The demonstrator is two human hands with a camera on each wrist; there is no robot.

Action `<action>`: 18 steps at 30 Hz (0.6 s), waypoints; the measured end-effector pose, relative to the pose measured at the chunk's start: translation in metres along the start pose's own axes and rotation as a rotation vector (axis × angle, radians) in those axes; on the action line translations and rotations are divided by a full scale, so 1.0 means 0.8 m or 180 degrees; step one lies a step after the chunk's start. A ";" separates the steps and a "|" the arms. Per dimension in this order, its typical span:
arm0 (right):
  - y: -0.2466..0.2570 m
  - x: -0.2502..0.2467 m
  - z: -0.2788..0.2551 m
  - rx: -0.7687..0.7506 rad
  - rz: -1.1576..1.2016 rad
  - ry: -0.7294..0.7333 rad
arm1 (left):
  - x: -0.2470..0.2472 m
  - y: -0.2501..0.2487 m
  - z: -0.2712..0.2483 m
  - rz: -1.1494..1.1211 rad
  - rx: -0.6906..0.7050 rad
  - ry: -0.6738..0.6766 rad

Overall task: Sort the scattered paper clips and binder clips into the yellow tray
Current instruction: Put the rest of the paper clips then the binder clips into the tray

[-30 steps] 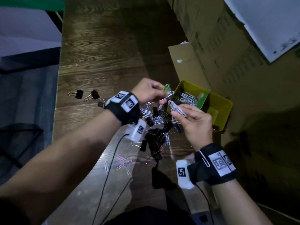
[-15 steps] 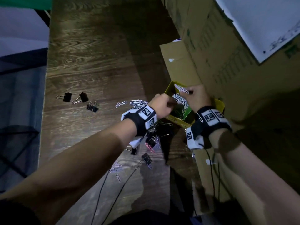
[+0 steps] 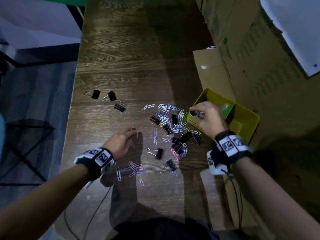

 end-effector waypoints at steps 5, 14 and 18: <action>0.108 0.087 -0.083 -0.1165 0.0033 0.0943 | 0.056 0.048 -0.055 0.0673 0.0174 0.0559; 0.169 0.227 -0.170 -0.1469 -0.1092 0.1941 | 0.079 0.050 -0.140 0.0612 0.0276 0.0288; 0.164 0.240 -0.163 -0.1061 -0.0692 0.2058 | 0.092 0.046 -0.137 0.0507 0.0010 0.0121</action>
Point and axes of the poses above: each hand's wrist, its own z-axis towards the middle knuckle, its own x-axis out of the palm, y = z × x, the point moved 4 cm from there along z, towards the middle knuckle, and after that the axes turned 12 degrees about -z, right-handed, at the moved point
